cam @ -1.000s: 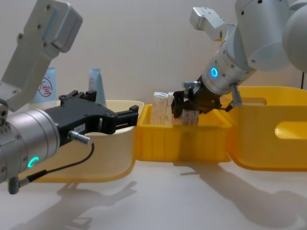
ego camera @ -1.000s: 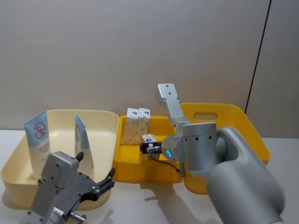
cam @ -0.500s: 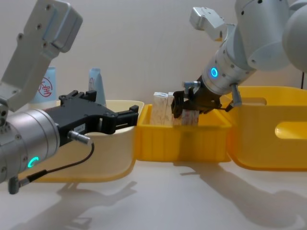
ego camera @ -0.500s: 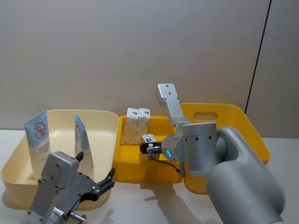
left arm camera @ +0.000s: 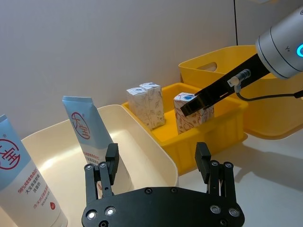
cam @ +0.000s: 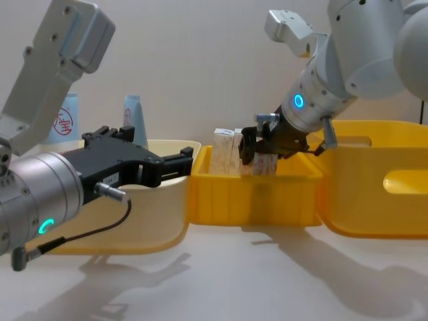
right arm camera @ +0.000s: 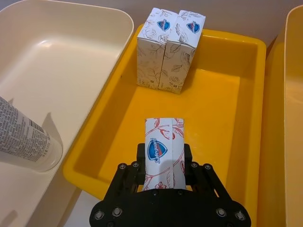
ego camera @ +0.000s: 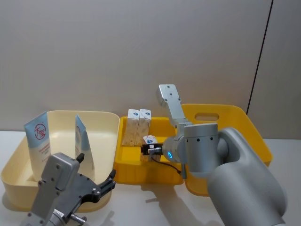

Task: Bimanual collaborative sorting of washing and personal care products

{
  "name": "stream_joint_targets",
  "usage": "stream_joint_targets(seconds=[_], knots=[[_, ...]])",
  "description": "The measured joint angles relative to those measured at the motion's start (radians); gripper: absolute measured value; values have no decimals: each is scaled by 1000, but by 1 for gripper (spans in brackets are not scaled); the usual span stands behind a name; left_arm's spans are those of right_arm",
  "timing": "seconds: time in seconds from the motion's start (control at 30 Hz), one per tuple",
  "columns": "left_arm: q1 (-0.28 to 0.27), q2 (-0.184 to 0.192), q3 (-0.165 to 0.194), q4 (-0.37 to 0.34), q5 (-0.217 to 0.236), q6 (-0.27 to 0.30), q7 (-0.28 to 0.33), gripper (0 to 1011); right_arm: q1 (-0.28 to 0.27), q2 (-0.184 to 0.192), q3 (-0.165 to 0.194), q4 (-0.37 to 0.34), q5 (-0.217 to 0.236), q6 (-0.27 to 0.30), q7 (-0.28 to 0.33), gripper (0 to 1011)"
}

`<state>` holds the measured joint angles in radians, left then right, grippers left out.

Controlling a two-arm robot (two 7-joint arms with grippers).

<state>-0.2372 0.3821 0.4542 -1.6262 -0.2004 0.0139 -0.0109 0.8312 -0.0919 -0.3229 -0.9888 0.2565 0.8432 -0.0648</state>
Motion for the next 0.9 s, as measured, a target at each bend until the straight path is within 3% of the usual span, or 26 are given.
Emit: stream_joint_targets(seconds=[0.9], knots=[[0,0,0,0,0,0,0,1003,0,0,0,0,0,0,0,403]])
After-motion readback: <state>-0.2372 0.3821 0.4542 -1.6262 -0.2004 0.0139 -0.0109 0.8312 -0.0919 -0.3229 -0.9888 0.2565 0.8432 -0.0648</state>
